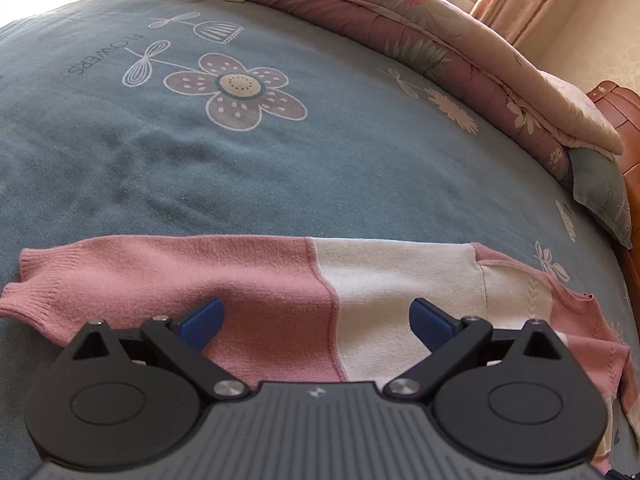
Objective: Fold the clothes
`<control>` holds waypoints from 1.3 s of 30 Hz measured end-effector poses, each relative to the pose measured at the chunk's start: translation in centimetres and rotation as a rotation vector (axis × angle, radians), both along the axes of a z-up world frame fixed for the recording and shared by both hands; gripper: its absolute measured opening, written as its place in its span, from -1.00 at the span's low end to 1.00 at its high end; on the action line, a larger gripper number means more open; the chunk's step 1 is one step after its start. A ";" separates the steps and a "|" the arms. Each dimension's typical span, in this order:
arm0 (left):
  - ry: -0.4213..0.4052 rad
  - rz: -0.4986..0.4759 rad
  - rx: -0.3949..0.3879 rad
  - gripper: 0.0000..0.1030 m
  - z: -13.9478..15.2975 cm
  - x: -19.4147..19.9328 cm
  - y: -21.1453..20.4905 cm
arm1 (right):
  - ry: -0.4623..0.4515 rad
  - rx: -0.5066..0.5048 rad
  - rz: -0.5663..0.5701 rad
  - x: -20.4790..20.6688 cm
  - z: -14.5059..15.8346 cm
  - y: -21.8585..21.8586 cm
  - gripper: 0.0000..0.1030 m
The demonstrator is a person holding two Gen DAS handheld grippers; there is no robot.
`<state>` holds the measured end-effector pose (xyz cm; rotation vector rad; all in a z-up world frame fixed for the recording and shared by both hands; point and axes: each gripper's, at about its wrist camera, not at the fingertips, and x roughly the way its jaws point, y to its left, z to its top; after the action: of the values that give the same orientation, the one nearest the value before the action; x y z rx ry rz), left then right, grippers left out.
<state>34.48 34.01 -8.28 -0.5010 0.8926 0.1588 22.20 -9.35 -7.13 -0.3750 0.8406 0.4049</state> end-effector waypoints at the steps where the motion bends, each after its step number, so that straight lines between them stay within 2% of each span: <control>1: 0.029 0.022 -0.016 0.93 -1.0 -0.2 0.4 | 0.003 -0.002 -0.001 0.0 -0.1 -0.1 1.00; 2: 0.045 0.028 -0.030 0.91 -1.6 -0.6 0.6 | 0.006 -0.003 -0.004 0.1 -0.2 -0.1 1.00; 6: 0.043 -0.038 -0.018 0.93 -0.2 -2.5 0.4 | 0.017 0.002 -0.011 0.4 -0.5 -0.3 1.00; 10: -0.113 0.004 -0.128 0.94 3.1 -2.1 2.5 | 0.016 0.010 -0.005 0.8 -0.4 0.0 1.00; 12: -0.131 0.039 -0.179 0.94 3.2 -0.7 3.6 | 0.015 0.005 0.000 0.9 -0.4 0.4 1.00; 15: -0.036 0.072 -0.223 0.94 0.7 2.1 4.2 | 0.018 -0.012 0.007 0.9 -0.6 0.8 1.00; 17: 0.034 0.077 -0.209 0.94 -1.2 3.2 4.1 | 0.022 -0.028 0.009 0.9 -0.7 0.8 1.00; 22: -0.034 0.097 -0.091 0.97 -2.0 4.7 4.2 | 0.038 -0.049 -0.014 1.5 -1.2 0.8 1.00; 26: -0.033 0.124 -0.086 0.95 -0.8 5.3 5.0 | 0.034 -0.038 -0.011 1.4 -0.8 0.9 1.00; 30: -0.135 0.068 -0.211 0.97 1.5 1.9 5.2 | 0.037 -0.034 -0.002 1.3 -0.9 1.2 1.00; 32: -0.153 0.044 -0.302 0.97 1.3 0.4 5.2 | 0.045 -0.028 0.004 1.3 -1.2 1.6 1.00; 35: -0.056 0.094 -0.265 0.97 -0.3 -1.0 5.8 | 0.051 -0.023 0.025 1.1 -1.4 2.3 1.00; 37: 0.037 0.185 -0.091 0.92 -1.2 -1.5 7.0 | 0.043 -0.021 0.046 0.6 -1.1 2.7 1.00; 39: 0.035 0.267 -0.001 0.88 -1.2 -2.7 8.5 | 0.034 -0.034 0.054 0.3 -1.0 2.7 1.00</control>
<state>31.78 42.51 -9.51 -0.6186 0.8574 0.4114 22.46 -6.63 -8.11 -0.4240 0.8729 0.4483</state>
